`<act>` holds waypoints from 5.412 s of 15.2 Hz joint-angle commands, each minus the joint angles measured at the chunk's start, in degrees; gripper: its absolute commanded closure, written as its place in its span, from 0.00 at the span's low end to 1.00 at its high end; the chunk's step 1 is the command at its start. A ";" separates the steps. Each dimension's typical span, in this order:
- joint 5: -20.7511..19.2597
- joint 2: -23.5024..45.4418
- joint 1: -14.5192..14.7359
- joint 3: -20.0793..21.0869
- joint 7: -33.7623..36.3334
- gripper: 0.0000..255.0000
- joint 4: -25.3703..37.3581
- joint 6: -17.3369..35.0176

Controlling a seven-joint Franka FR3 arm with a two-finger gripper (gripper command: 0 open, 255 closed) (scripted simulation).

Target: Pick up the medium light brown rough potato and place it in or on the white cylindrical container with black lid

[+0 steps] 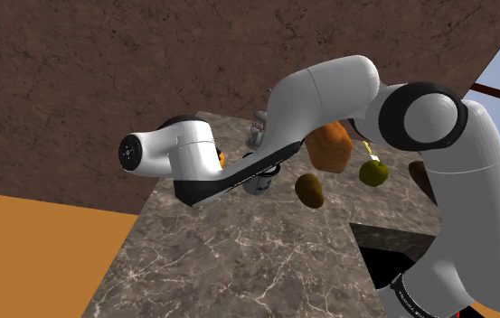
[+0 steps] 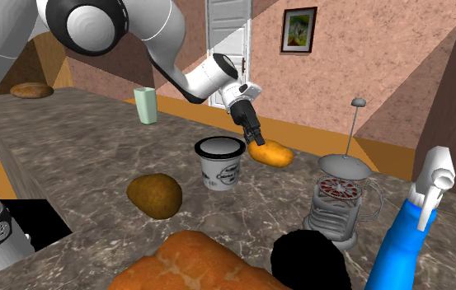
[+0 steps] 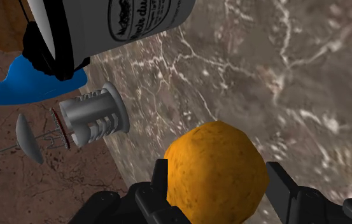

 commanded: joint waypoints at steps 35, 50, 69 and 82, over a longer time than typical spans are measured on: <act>4.45 -13.06 -1.36 3.17 -12.72 1.00 3.37 -8.30; 18.73 -43.42 -11.75 6.51 -8.32 1.00 -34.19 5.70; 15.56 -38.01 -11.56 6.61 -1.07 1.00 -37.51 8.80; 17.99 -37.29 -8.72 8.96 -1.67 0.00 -32.55 2.59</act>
